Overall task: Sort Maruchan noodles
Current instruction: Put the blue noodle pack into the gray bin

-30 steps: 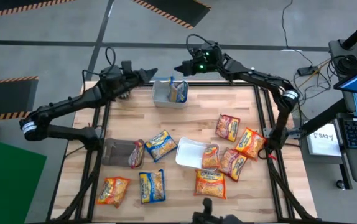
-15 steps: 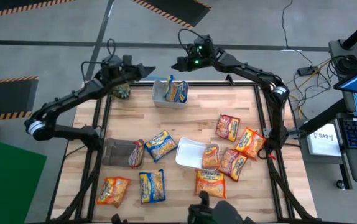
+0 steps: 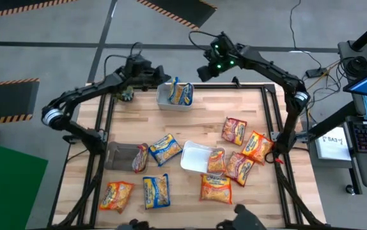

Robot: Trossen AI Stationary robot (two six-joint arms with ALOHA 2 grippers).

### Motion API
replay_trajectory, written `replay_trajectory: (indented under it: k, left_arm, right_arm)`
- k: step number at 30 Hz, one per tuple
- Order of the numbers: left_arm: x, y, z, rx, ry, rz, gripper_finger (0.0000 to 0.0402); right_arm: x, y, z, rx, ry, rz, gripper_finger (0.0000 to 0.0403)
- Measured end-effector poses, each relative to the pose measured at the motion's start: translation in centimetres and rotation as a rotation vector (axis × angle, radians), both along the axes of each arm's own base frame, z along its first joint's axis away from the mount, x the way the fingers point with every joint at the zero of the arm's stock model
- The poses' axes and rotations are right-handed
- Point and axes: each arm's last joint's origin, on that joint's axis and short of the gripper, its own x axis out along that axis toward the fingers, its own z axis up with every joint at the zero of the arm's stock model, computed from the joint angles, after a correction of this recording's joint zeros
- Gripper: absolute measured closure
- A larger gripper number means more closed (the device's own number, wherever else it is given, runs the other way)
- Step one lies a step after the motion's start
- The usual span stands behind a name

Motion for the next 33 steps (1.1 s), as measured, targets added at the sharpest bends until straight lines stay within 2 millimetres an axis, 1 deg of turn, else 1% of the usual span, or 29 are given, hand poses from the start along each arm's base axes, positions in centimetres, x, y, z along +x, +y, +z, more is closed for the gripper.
replay_trajectory:
  k: [5,8,12,17,20,22,25,30,33]
  left_arm:
    - [2.3,2.1,1.2,-0.056,0.219,-0.071,0.0255]
    - [3.7,3.5,1.1,-0.094,0.392,-0.115,0.0239]
    - [5.4,5.4,0.9,-0.134,0.571,-0.138,0.0197]
    - [8.0,7.4,0.7,-0.147,0.639,-0.171,0.0140]
    - [9.4,8.0,1.2,-0.120,0.670,-0.186,0.0116]
    - [9.9,8.2,1.2,-0.128,0.725,-0.184,0.0107]
    - [10.3,8.4,0.4,-0.150,0.813,-0.193,0.0104]
    - [10.6,7.6,-1.2,-0.200,0.834,-0.209,0.0108]
    - [11.1,7.1,-1.3,-0.172,0.864,-0.198,0.0111]
  right_arm:
    - [-1.6,1.1,0.4,-0.015,0.069,0.021,0.0394]
    - [-2.3,1.6,0.9,-0.030,0.076,0.040,0.0394]
    - [-2.8,2.0,0.8,-0.037,0.091,0.057,0.0394]
    - [-3.4,2.5,0.8,-0.051,0.094,0.074,0.0394]
    - [-3.7,2.8,0.7,-0.054,0.101,0.082,0.0394]
    - [-3.9,3.0,0.8,-0.056,0.099,0.082,0.0394]
    - [-4.2,3.2,0.8,-0.064,0.099,0.090,0.0394]
    - [-4.4,3.4,0.6,-0.066,0.112,0.091,0.0394]
    - [-4.5,3.4,0.2,-0.060,0.120,0.093,0.0394]
